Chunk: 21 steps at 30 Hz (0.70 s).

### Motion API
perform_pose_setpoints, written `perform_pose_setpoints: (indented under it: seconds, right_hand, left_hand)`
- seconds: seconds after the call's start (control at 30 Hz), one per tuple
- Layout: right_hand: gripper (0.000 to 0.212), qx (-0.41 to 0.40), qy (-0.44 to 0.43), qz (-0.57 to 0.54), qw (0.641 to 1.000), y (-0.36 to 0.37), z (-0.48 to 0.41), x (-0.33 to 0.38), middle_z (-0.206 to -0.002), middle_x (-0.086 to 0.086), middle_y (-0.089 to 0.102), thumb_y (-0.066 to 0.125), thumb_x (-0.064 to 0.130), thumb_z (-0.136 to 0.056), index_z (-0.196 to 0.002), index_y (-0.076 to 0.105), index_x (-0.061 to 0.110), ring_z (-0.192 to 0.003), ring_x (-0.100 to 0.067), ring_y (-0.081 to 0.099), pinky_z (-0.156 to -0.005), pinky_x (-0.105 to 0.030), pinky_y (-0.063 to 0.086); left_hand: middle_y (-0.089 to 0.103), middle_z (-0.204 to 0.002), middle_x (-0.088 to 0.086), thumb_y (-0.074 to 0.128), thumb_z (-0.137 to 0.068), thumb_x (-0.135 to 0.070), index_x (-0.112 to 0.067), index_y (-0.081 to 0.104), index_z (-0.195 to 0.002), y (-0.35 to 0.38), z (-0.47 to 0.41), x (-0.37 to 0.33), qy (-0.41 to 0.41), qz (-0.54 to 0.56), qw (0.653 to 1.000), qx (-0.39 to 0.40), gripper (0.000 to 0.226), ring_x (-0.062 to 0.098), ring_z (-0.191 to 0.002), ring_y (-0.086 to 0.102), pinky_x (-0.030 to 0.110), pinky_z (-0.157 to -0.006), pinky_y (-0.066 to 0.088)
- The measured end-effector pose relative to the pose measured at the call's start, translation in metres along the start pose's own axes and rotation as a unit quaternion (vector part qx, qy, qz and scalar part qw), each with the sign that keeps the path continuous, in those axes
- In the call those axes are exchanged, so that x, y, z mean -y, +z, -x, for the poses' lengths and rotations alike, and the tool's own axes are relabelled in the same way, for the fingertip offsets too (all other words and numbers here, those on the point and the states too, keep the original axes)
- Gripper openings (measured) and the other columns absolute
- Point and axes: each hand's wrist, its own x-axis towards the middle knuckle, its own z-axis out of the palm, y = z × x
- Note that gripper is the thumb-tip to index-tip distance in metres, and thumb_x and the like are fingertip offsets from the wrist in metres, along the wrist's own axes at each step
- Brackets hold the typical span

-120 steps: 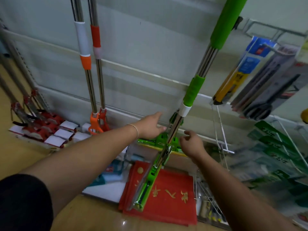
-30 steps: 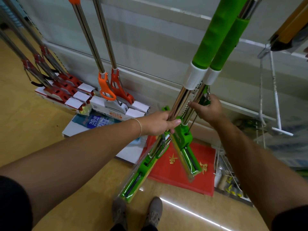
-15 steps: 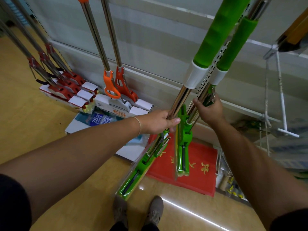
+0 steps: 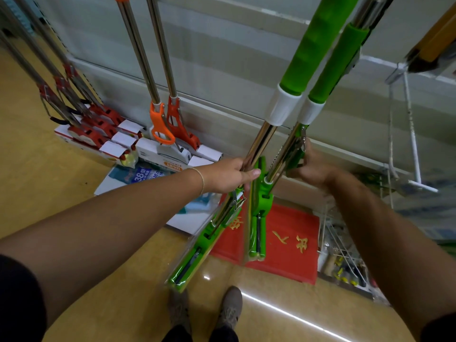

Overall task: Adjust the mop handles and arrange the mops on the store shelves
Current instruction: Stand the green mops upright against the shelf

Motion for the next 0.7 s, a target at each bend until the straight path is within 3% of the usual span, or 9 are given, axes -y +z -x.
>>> perform_pose_setpoints:
  seconds: [0.13, 0.23, 0.3, 0.43, 0.5, 0.6, 0.7]
  right_hand:
    - [0.089, 0.041, 0.013, 0.076, 0.996, -0.002, -0.003, -0.001, -0.126, -0.008, 0.056, 0.078, 0.006, -0.081, -0.151, 0.024, 0.014, -0.120, -0.026, 0.054, -0.089, -0.025, 0.048]
    - [0.095, 0.040, 0.011, 0.098, 0.994, 0.007, -0.001, -0.009, -0.146, -0.006, 0.047, 0.080, 0.025, -0.080, -0.151, 0.017, 0.031, -0.130, -0.026, 0.049, -0.107, -0.045, 0.045]
    - [0.092, 0.024, 0.004, 0.087, 0.996, 0.013, 0.002, -0.015, -0.150, -0.004, 0.044, 0.079, 0.032, -0.080, -0.149, 0.018, 0.035, -0.130, -0.025, 0.049, -0.106, -0.050, 0.046]
    - [0.086, -0.006, -0.004, 0.048, 0.999, 0.018, 0.012, -0.017, -0.149, -0.005, 0.046, 0.077, 0.028, -0.084, -0.149, 0.021, 0.028, -0.134, -0.023, 0.048, -0.104, -0.048, 0.049]
    - [0.088, -0.027, -0.008, 0.032, 0.999, 0.020, 0.017, -0.019, -0.150, -0.006, 0.044, 0.078, 0.034, -0.080, -0.147, 0.022, 0.028, -0.140, -0.021, 0.041, -0.104, -0.048, 0.049]
    - [0.089, -0.072, -0.022, 0.027, 0.997, 0.025, 0.023, -0.022, -0.141, -0.007, 0.049, 0.076, 0.055, -0.068, -0.140, 0.032, 0.026, -0.133, -0.022, 0.047, -0.100, -0.050, 0.052]
    - [0.079, -0.113, -0.019, 0.062, 0.991, 0.027, 0.024, -0.023, -0.131, -0.011, 0.053, 0.078, 0.048, -0.074, -0.136, 0.039, 0.018, -0.122, -0.029, 0.053, -0.098, -0.052, 0.050]
  left_hand:
    - [0.072, -0.097, 0.006, 0.045, -0.101, -0.042, -0.011, 0.059, -0.099, 0.001, 0.002, 0.008, 0.001, 0.006, 1.000, 0.000, 0.034, 0.022, -0.102, 0.064, 0.037, -0.095, 0.046]
    - [0.072, -0.098, 0.010, 0.045, -0.102, -0.037, -0.002, 0.058, -0.101, 0.001, 0.004, 0.011, 0.009, 0.013, 1.000, -0.008, 0.037, 0.023, -0.101, 0.064, 0.032, -0.091, 0.046]
    - [0.072, -0.097, 0.010, 0.044, -0.103, -0.036, -0.003, 0.060, -0.097, -0.001, 0.006, 0.012, 0.011, 0.015, 1.000, -0.006, 0.037, 0.021, -0.099, 0.063, 0.022, -0.084, 0.043]
    - [0.072, -0.096, 0.006, 0.046, -0.101, -0.040, -0.022, 0.058, -0.082, -0.003, 0.005, 0.020, 0.012, 0.007, 1.000, -0.024, 0.029, 0.020, -0.099, 0.063, 0.033, -0.091, 0.044]
    - [0.072, -0.095, 0.007, 0.046, -0.101, -0.041, -0.024, 0.057, -0.083, -0.004, 0.007, 0.024, 0.015, 0.014, 0.999, -0.032, 0.027, 0.020, -0.099, 0.064, 0.035, -0.093, 0.045]
    - [0.071, -0.092, 0.007, 0.046, -0.100, -0.043, -0.021, 0.057, -0.087, -0.006, 0.010, 0.027, 0.017, 0.014, 0.999, -0.038, 0.028, 0.021, -0.096, 0.064, 0.038, -0.094, 0.047]
    - [0.071, -0.089, 0.006, 0.046, -0.100, -0.043, -0.020, 0.057, -0.088, -0.008, 0.011, 0.030, 0.018, 0.008, 0.999, -0.040, 0.028, 0.024, -0.094, 0.065, 0.044, -0.096, 0.047]
